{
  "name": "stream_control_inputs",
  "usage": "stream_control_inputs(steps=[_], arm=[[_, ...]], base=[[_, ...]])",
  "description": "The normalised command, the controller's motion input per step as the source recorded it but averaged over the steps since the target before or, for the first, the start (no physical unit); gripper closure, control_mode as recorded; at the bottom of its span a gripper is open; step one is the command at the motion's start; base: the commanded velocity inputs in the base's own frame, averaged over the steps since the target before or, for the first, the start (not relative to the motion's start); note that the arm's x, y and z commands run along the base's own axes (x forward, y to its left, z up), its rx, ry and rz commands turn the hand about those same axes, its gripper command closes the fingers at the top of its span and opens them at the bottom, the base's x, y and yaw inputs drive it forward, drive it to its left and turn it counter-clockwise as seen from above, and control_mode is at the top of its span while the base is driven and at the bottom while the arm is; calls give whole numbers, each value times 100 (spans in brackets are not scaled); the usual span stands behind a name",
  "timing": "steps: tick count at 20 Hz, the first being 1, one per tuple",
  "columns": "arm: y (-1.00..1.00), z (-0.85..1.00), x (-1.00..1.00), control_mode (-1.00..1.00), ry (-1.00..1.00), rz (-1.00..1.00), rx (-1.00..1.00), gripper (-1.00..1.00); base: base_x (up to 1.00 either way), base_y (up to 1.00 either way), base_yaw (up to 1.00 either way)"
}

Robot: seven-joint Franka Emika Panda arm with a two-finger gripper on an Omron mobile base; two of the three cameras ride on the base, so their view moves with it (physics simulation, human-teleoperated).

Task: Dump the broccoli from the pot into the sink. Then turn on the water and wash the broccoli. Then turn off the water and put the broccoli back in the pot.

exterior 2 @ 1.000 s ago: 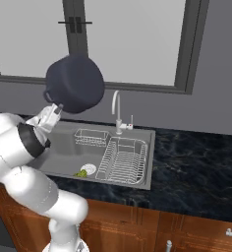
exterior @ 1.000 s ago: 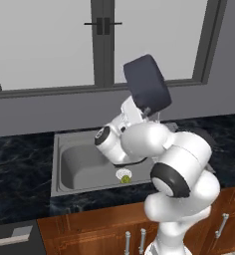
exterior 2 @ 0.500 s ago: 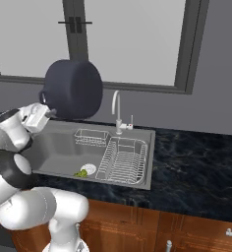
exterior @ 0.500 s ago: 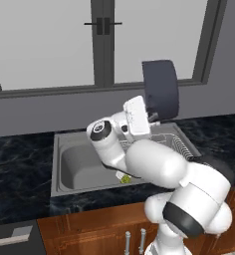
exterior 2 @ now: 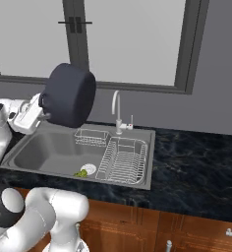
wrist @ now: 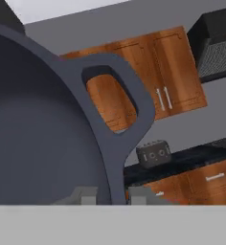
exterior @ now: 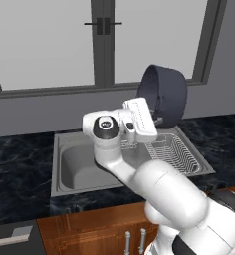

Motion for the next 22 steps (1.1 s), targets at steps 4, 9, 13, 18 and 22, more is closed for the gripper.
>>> stream_control_inputs(steps=[4, 9, 13, 18, 22], arm=[[0, 0, -46, -100, 2, 21, 38, 100], [0, -1, -54, -100, 2, 26, 36, 100], [0, 0, -52, -100, 0, 29, 34, 100], [0, -3, -36, -100, 3, 30, 32, 100], [0, -9, -28, -100, 5, 33, 29, 100]], base=[[0, 0, 0], [0, 0, 0], [0, 0, 0], [0, 0, 0], [0, 0, 0]])
